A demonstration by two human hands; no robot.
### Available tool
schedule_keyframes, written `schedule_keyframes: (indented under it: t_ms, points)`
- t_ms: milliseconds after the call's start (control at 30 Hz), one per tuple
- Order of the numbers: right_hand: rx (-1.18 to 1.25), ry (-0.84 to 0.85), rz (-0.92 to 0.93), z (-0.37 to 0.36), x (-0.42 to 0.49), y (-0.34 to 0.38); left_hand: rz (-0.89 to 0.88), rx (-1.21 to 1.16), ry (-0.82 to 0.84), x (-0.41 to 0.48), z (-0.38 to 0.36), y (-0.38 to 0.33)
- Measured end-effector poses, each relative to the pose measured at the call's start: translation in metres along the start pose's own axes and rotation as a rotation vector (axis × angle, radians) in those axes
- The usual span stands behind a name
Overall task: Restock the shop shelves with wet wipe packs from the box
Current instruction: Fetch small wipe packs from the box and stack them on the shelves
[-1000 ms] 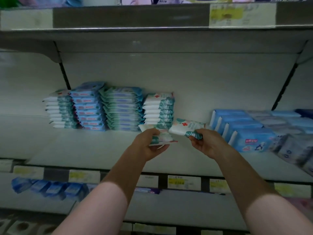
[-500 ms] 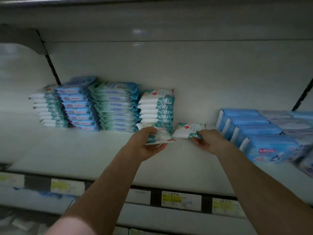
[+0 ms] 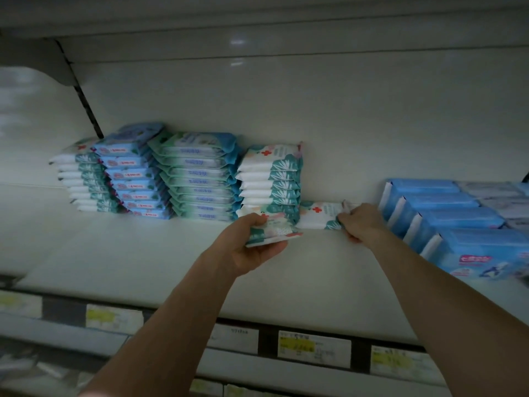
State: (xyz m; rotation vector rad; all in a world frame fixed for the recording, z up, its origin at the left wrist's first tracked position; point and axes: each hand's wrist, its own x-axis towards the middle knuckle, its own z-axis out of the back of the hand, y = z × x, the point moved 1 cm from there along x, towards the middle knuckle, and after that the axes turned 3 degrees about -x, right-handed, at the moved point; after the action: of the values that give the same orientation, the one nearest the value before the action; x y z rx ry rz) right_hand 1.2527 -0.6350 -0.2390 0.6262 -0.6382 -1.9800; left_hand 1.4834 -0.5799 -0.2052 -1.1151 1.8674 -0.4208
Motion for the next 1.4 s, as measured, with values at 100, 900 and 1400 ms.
schedule_keyframes:
  t_ms: [100,900,1400]
  points:
    - [-0.134,-0.061,0.115,0.016,-0.015,0.002,0.028,0.009,0.05,-0.001,0.003,0.001]
    - [0.85,0.453,0.215,0.073,-0.092,0.065,-0.264,0.309,0.043,-0.02,-0.062,-0.053]
    - [0.609,0.134,0.267,0.049,-0.04,0.15,-0.792,1.608,-0.511,-0.001,-0.064,-0.144]
